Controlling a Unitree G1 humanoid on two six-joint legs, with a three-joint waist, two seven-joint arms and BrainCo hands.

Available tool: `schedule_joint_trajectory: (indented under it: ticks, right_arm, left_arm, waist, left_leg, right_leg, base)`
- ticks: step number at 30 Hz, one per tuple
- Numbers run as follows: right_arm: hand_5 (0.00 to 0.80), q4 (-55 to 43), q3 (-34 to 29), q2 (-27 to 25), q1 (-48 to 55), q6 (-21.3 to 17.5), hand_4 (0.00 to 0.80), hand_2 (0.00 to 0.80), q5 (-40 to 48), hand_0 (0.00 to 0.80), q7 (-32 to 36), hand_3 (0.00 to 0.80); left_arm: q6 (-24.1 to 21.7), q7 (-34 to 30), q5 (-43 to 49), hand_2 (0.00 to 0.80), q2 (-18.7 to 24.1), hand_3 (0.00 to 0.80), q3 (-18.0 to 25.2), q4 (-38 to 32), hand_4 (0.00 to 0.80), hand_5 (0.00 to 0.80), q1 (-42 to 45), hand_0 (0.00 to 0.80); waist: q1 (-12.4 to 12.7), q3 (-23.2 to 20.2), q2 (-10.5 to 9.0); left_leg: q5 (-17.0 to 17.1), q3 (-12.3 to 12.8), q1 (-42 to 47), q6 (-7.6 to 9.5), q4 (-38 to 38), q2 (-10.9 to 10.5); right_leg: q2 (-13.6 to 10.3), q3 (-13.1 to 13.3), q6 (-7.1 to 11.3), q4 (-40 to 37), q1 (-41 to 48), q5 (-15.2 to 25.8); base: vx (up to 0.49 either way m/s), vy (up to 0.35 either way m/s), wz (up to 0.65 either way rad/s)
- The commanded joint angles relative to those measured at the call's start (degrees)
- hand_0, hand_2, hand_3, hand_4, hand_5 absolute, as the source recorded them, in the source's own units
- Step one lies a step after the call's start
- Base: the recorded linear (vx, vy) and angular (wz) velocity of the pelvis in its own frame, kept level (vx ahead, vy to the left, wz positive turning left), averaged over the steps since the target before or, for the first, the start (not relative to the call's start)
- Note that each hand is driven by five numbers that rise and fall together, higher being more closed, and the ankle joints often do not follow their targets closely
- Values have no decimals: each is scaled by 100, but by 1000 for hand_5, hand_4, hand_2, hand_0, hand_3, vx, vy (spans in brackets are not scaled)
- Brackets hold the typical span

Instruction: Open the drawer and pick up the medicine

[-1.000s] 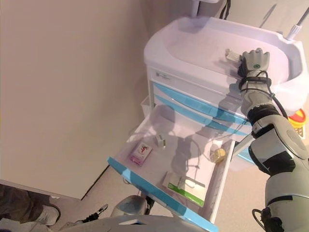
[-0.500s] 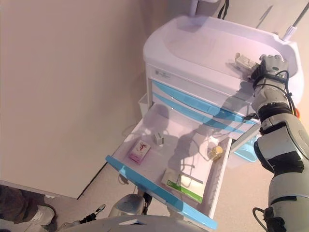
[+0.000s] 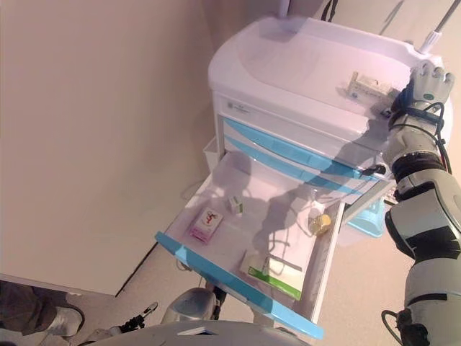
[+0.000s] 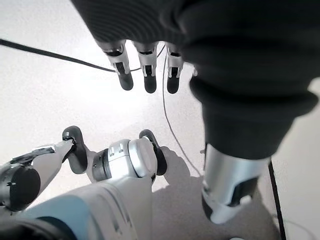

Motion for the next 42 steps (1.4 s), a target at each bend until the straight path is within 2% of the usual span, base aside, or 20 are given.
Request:
schedule_joint_trajectory:
  ticks: [1, 4, 7, 14, 18, 20, 22, 23, 24, 27, 29, 32, 35, 39, 42]
  right_arm:
    - [0, -761, 555, -731, -1024, 146, 0, 0, 11, 0, -593, 0]
    - [0, -1521, 649, -979, -1223, 278, 0, 0, -72, 0, -639, 0]
    - [0, -2215, 595, -1238, -1337, 167, 0, 0, -208, 0, -747, 0]
    - [0, -4274, -7, -1707, -1134, 314, 0, 0, -729, 0, -16, 0]
    - [0, -4895, -546, -1846, -588, 386, 0, 0, -891, 0, 591, 0]
    - [0, -5162, -841, -1961, -220, 496, 0, 0, -613, 0, 796, 0]
    - [0, -5340, -1307, -2009, 317, 649, 0, 0, -400, 0, 1047, 0]
    - [0, -5411, -1653, -2006, 742, 565, 0, 0, -196, 0, 1045, 0]
    - [0, -5512, -1975, -2024, 1089, 642, 0, 0, -40, 0, 1120, 0]
    - [0, -5778, -2981, -1950, 2307, 543, 0, 0, 350, 0, 1326, 0]
    - [0, -5894, -3595, -1858, 3125, 398, 0, 0, 537, 0, 1442, 0]
    - [0, -6010, -4476, -1595, 4518, 232, 0, 0, 778, 0, 1446, 0]
    - [0, -6076, -5018, -1184, 5473, -26, 0, 0, 812, 0, 1589, 0]
    - [0, -6449, -5329, -868, 6295, 229, 0, 0, 745, 0, 2614, 0]
    - [0, -6596, -5316, -808, 6709, 734, 0, 0, 428, 0, 4413, 0]
  left_arm:
    - [108, -185, 13, 0, 179, 0, -233, -10, 0, 0, 270, 0]
    - [123, -304, 124, 0, 189, 0, -180, -63, 0, 0, 359, 0]
    - [107, -463, 274, 0, 186, 0, -113, -93, 0, 0, 455, 0]
    - [-10, -793, 674, 0, 119, 0, 88, -168, 0, 0, 623, 0]
    - [-319, -932, 962, 0, 75, 0, 180, -192, 0, 0, 635, 0]
    - [-499, -1014, 1125, 0, 113, 0, 254, -203, 0, 0, 636, 0]
    - [-714, -1117, 1333, 0, 154, 0, 258, -255, 0, 0, 585, 0]
    - [-852, -1191, 1557, 0, 169, 0, 262, -270, 0, 0, 551, 0]
    - [-991, -1257, 1776, 0, 198, 0, 197, -326, 0, 0, 518, 0]
    - [-1159, -1253, 2184, 0, 232, 0, -22, -580, 0, 0, 394, 0]
    - [-1307, -1183, 2484, 0, 251, 0, -186, -761, 0, 0, 292, 0]
    - [-2061, -1362, 3071, 0, 281, 0, -291, -530, 0, 0, 525, 0]
    - [-2145, -1320, 3504, 0, 417, 0, -543, -783, 0, 0, 666, 0]
    - [-1988, -1159, 4229, 0, 514, 0, -927, -1136, 0, 0, 646, 0]
    - [-1987, -1087, 4642, 0, 610, 0, -1149, -1346, 0, 0, 583, 0]
  waist:
    - [-97, -208, 67]
    - [-171, -234, 44]
    - [-254, -278, 33]
    - [-505, -383, 23]
    - [-662, -413, 32]
    - [-751, -412, 31]
    - [-870, -388, 42]
    - [-928, -384, 41]
    - [-1001, -378, 54]
    - [-1236, -343, 65]
    - [-1389, -324, 79]
    - [-1548, -223, 86]
    - [-1746, -53, 195]
    - [-2040, 54, 301]
    - [-2211, 117, 306]
  left_leg:
    - [-1132, -49, 398, 222, 132, -71]
    - [-1139, 5, 392, 203, 130, -64]
    - [-1137, 66, 392, 188, 110, -49]
    - [-1098, 247, 387, 149, 10, -7]
    - [-1097, 375, 400, 133, -41, 30]
    - [-1097, 454, 411, 115, -61, 69]
    - [-1106, 542, 423, 106, -74, 113]
    - [-1099, 596, 431, 106, -99, 136]
    - [-1096, 641, 430, 99, -97, 165]
    - [-1120, 799, 452, 79, -108, 245]
    - [-1130, 895, 465, 69, -110, 290]
    - [-1143, 1040, 422, 46, -109, 354]
    - [-1115, 1188, 415, 15, -114, 422]
    - [-1076, 1337, 458, -17, -150, 478]
    - [-1044, 1476, 498, -58, -188, 526]
  right_leg:
    - [-148, 209, 171, 504, -490, 486]
    - [-128, 251, 172, 468, -497, 485]
    - [-106, 294, 185, 422, -513, 490]
    - [-20, 457, 226, 335, -588, 523]
    - [11, 511, 228, 331, -652, 537]
    - [27, 550, 225, 317, -677, 536]
    - [40, 592, 226, 329, -718, 539]
    - [49, 612, 231, 309, -731, 545]
    - [66, 639, 212, 282, -733, 519]
    - [109, 743, 207, 281, -784, 535]
    - [147, 830, 188, 249, -803, 511]
    - [178, 841, 183, 184, -848, 493]
    - [204, 908, 159, 198, -956, 455]
    - [274, 1062, 110, 129, -998, 429]
    - [303, 1108, 93, 134, -1051, 431]
  base:
    - [-41, -21, -5]
    - [-48, -32, -16]
    - [-61, -44, -15]
    - [-71, -44, -17]
    - [-74, -32, -17]
    - [-88, -33, -19]
    - [-103, -52, -16]
    - [-108, -74, -16]
    - [-94, -73, -18]
    - [-88, -72, -29]
    - [-90, -79, -36]
    - [-148, -91, -24]
    - [-152, -17, -42]
    - [-72, -30, -40]
    - [-62, -50, -29]
